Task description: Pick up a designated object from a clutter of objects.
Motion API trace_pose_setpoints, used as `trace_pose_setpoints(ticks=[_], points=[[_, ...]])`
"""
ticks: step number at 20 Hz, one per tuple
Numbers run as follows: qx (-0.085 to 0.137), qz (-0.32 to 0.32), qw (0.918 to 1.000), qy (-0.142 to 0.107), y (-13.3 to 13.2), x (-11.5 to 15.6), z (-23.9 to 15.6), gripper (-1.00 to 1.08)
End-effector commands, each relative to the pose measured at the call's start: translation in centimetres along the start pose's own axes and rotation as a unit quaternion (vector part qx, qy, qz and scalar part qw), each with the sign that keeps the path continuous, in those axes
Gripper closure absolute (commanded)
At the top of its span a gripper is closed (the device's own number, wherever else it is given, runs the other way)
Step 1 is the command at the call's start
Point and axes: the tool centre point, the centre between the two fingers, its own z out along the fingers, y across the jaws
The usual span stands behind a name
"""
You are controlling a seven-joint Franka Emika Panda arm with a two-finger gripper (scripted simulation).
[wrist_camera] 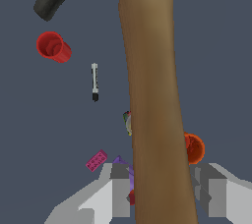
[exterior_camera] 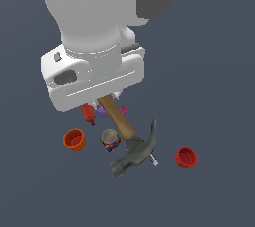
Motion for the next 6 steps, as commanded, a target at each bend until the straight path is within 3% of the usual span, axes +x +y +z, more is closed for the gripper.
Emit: trace_pose_setpoints(ticks=[1,6], points=[[-0.001,0.000,1.0000,0.002,0.38,0.14,-0.71,1.08],[-0.001,0.000,1.0000,0.002,0.63,0.21,-1.05,1.08]])
